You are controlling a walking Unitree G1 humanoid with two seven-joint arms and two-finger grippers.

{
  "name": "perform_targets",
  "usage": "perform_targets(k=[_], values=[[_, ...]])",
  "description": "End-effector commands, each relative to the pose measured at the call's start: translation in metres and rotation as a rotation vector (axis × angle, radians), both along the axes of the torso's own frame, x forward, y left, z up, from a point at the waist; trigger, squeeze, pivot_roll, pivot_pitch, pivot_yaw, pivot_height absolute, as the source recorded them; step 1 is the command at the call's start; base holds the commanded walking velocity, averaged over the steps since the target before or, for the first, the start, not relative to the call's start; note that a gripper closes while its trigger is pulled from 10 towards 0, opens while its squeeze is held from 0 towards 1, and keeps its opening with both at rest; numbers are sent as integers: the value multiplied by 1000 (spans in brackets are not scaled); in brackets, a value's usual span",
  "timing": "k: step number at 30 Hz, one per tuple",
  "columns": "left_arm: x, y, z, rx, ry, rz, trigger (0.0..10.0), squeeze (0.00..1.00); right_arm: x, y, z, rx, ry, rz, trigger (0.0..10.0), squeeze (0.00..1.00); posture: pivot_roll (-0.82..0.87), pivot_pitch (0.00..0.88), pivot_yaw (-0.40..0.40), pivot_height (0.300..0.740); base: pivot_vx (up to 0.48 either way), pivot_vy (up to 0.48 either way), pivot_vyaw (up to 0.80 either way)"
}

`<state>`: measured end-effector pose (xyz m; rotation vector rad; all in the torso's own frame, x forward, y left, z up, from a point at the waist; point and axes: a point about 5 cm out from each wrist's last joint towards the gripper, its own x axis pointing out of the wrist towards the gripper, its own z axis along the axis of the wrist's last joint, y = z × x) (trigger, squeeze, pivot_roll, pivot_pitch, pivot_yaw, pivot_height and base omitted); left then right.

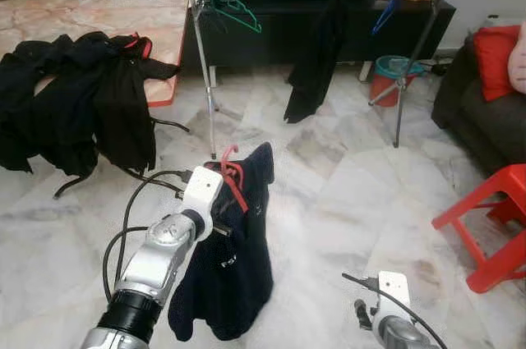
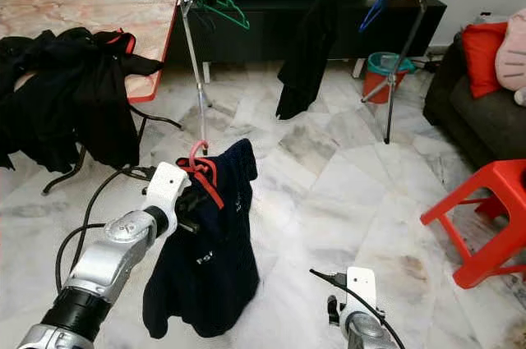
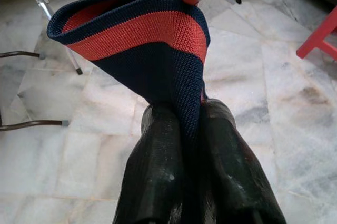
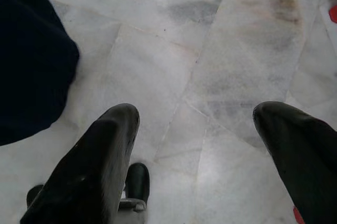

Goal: Hang hanger

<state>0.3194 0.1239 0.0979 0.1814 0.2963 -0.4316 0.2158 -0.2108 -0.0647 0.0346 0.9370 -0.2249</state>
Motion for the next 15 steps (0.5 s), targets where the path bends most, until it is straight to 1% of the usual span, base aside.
perform_targets(k=[1,4,9,12,14,15], values=[[4,-4,13,-3,-55,-19,10000,0,0,-1,0,7,-7,-11,10000,0,-85,0,-47,732,285,0,0],[3,-5,14,-3,-58,-19,10000,0,-1,-1,-1,1,7,-15,10000,0,-85,0,-47,732,286,0,0],[2,-5,13,0,-58,-21,10000,0,-4,0,-2,21,12,-37,10000,0,-83,0,-49,732,293,0,0],[2,-6,13,-2,-59,-23,10000,0,-6,0,-4,26,24,-41,10000,0,-93,0,-46,732,304,0,-710],[1,-8,13,-2,-60,-26,10000,0,-6,-1,-4,19,20,-40,10000,0,-101,0,-42,732,315,0,-419],[1,-8,13,-6,-65,-22,10000,0,-7,-1,-4,18,20,-41,10000,0,-104,0,-43,732,315,0,0]])
